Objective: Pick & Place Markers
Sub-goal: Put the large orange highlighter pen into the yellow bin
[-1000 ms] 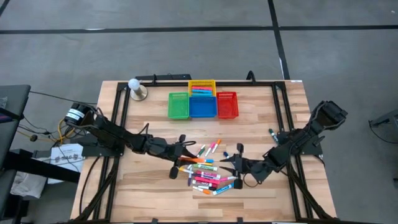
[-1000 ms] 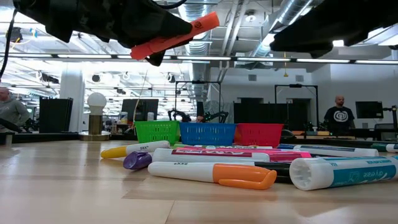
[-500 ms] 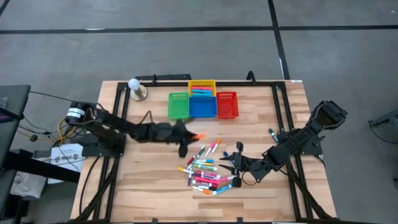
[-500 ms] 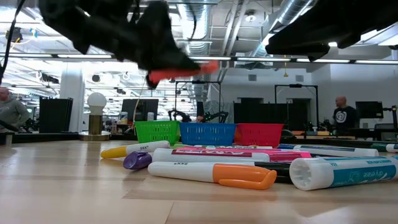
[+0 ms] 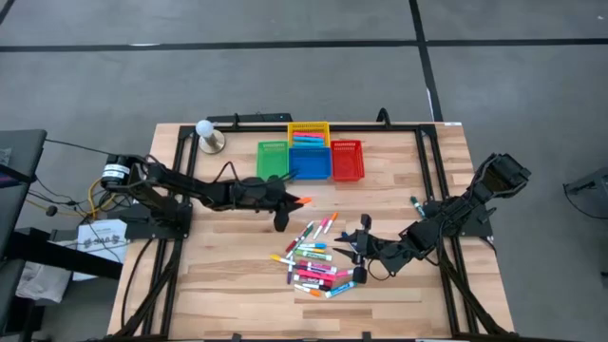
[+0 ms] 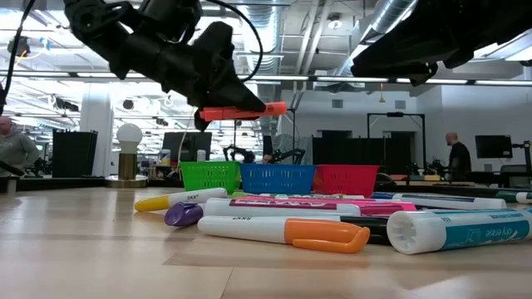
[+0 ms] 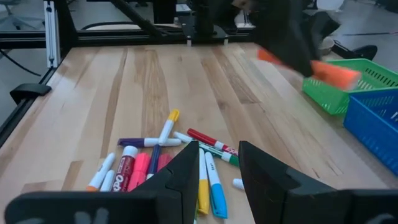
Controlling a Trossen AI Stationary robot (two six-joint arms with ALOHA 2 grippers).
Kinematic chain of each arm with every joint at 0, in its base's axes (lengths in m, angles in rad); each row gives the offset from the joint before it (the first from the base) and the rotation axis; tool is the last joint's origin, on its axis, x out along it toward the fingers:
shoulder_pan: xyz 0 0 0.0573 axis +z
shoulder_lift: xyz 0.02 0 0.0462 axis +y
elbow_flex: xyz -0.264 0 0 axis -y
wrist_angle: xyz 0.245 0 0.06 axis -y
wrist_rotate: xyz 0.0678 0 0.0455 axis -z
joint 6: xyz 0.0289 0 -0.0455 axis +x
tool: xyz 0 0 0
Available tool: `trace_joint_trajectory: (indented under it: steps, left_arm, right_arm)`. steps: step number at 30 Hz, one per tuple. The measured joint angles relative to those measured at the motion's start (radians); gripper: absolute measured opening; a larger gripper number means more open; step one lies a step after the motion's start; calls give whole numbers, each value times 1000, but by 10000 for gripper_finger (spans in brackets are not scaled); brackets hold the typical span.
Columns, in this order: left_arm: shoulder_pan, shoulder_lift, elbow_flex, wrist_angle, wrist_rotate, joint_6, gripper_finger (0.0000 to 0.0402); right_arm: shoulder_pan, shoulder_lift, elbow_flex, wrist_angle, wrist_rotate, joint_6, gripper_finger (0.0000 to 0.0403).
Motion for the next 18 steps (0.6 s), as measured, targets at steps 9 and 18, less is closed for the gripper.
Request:
trace_joint_trajectory:
  steps: [9, 18]
  left_arm:
    - [172, 0, 328, -511, -3, 160, 88]
    - [436, -1, 493, -617, 74, 244, 78]
  right_arm:
    - [-16, 0, 0, -5, -2, -6, 102]
    - [-45, 0, 0, -5, 21, 31, 102]
